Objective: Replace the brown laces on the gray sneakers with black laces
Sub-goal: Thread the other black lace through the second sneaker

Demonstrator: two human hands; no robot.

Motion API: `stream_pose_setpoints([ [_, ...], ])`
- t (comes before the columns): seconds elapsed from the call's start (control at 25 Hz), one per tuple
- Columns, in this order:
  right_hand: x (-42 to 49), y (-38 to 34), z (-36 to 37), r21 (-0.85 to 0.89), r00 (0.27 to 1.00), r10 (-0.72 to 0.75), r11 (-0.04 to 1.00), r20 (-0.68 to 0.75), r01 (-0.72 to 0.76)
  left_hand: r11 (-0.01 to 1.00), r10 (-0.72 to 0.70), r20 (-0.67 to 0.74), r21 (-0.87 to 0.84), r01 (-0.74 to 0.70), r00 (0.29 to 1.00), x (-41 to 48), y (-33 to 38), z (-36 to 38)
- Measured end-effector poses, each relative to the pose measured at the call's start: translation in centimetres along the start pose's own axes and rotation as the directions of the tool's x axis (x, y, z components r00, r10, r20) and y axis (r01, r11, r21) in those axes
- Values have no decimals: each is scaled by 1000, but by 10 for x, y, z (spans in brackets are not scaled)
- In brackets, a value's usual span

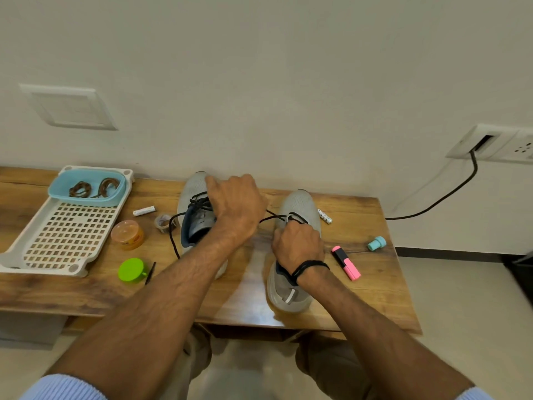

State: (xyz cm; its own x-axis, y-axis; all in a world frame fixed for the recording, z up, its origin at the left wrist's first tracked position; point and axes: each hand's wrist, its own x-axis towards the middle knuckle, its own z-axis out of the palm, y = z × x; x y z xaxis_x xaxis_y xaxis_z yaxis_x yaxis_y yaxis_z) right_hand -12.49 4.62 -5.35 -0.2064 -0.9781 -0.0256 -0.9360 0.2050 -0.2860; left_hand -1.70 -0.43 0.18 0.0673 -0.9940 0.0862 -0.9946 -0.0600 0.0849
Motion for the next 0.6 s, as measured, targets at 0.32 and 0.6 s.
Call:
stream_pose_setpoints([
  [0.32,-1,1,-9,10,997,-15,1000,78,15,999,-47,245,-13,51,968,1,-6,-12],
  [0.6,36,36,-54,227,977,184,952,109,-205,990,133,568,-33,-138,812,-8,0,-4],
])
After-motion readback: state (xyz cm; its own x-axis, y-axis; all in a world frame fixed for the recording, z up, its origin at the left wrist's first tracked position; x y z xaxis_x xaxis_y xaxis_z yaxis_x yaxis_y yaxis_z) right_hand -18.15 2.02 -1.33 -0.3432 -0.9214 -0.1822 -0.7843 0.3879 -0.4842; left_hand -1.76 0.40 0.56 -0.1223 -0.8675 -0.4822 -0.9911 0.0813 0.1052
